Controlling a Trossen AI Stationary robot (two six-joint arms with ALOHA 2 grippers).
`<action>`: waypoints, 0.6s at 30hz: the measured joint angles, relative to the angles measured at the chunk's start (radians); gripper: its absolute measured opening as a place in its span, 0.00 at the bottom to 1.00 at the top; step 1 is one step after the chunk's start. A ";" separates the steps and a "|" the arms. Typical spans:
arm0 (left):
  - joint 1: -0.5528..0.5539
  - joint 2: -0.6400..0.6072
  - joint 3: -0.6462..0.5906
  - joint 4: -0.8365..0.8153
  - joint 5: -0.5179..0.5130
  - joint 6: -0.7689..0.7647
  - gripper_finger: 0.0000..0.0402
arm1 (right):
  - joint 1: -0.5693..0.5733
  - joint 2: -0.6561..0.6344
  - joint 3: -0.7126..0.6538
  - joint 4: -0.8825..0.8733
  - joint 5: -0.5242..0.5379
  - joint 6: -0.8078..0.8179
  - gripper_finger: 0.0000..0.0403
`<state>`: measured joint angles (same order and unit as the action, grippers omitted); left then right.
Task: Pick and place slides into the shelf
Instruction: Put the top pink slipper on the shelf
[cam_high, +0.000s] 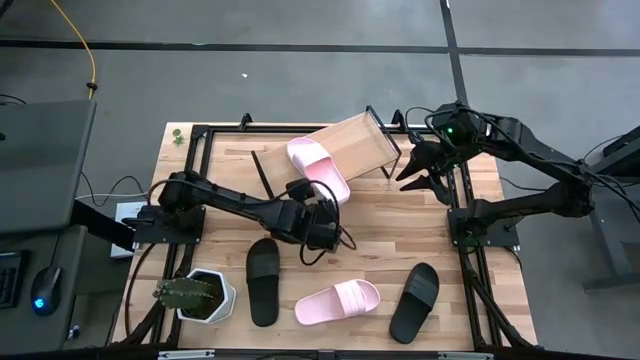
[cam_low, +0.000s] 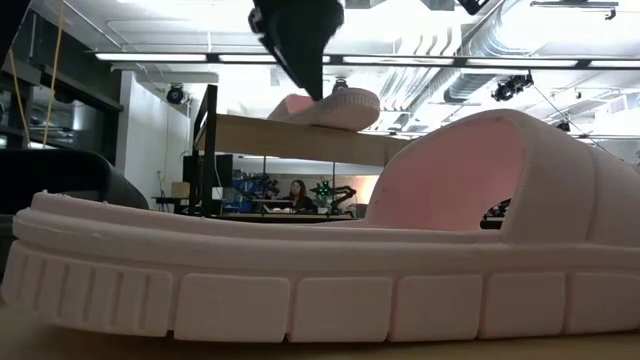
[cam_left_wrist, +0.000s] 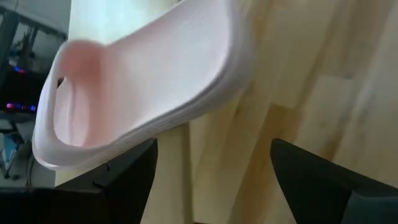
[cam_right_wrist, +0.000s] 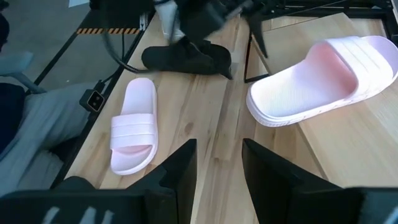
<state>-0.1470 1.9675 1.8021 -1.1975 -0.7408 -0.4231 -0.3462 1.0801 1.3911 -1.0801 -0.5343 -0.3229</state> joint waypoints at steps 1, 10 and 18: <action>-0.013 0.000 0.017 -0.007 -0.005 -0.001 0.74 | 0.000 0.000 0.000 0.000 0.000 0.000 0.30; -0.120 0.000 0.134 -0.049 -0.048 0.008 0.74 | 0.000 0.015 -0.006 0.009 0.000 0.000 0.30; -0.163 0.000 0.168 -0.054 -0.087 -0.005 0.74 | 0.000 0.017 -0.247 0.249 -0.010 0.015 0.28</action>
<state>-0.3101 1.9671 1.9701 -1.2514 -0.8283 -0.4286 -0.3462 1.0973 1.1445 -0.8307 -0.5438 -0.3075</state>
